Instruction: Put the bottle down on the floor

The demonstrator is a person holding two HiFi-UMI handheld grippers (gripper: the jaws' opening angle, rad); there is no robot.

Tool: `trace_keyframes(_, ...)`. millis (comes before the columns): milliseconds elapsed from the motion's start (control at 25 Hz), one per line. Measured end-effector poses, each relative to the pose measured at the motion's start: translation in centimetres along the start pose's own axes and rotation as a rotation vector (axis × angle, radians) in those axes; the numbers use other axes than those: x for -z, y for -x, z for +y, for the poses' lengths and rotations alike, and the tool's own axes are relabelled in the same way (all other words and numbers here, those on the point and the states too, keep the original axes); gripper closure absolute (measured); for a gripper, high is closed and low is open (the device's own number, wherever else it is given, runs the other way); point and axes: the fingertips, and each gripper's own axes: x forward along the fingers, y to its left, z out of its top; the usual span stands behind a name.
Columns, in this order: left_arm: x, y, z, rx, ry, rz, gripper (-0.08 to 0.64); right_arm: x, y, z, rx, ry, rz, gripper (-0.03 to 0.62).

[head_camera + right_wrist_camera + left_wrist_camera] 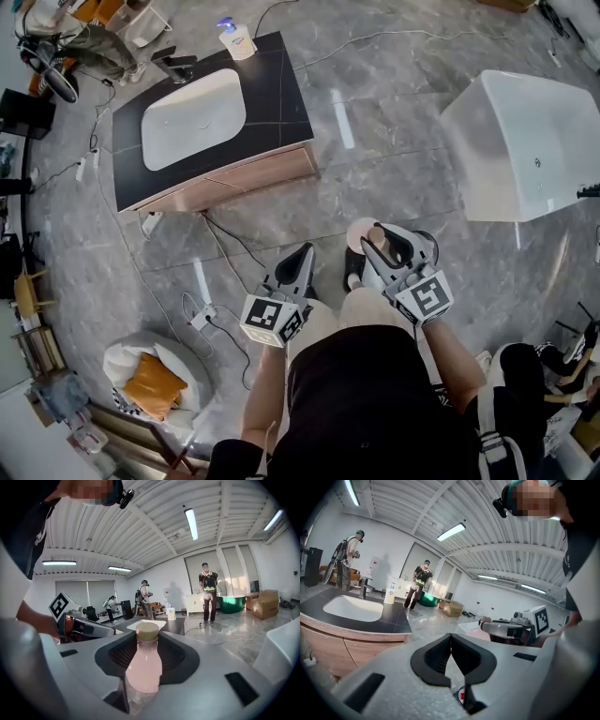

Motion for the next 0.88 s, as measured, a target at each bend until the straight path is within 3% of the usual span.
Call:
trace_keyframes(200, 0.8, -4.4, 0.8, 0.003, 0.001, 0.027, 0.54, 2.5, -1.9, -3.6, -0.032, -0.017, 0.018, 0.454)
trace_keyframes(400, 3.4, -7.9, 3.1, 0.007, -0.01, 0.059, 0.54, 6.1, -3.9, -6.2, -0.008, -0.026, 0.045, 0.454)
trace_keyframes(720, 11.4, -12.9, 8.4, 0.046, -0.062, 0.126, 0.54, 14.5, -8.5, -8.3, 0.022, -0.017, 0.06, 0.454)
trace_keyframes(880, 16.6, -14.7, 11.1, 0.067, -0.079, 0.117, 0.54, 20.0, -10.5, -9.2, 0.026, -0.01, 0.062, 0.454)
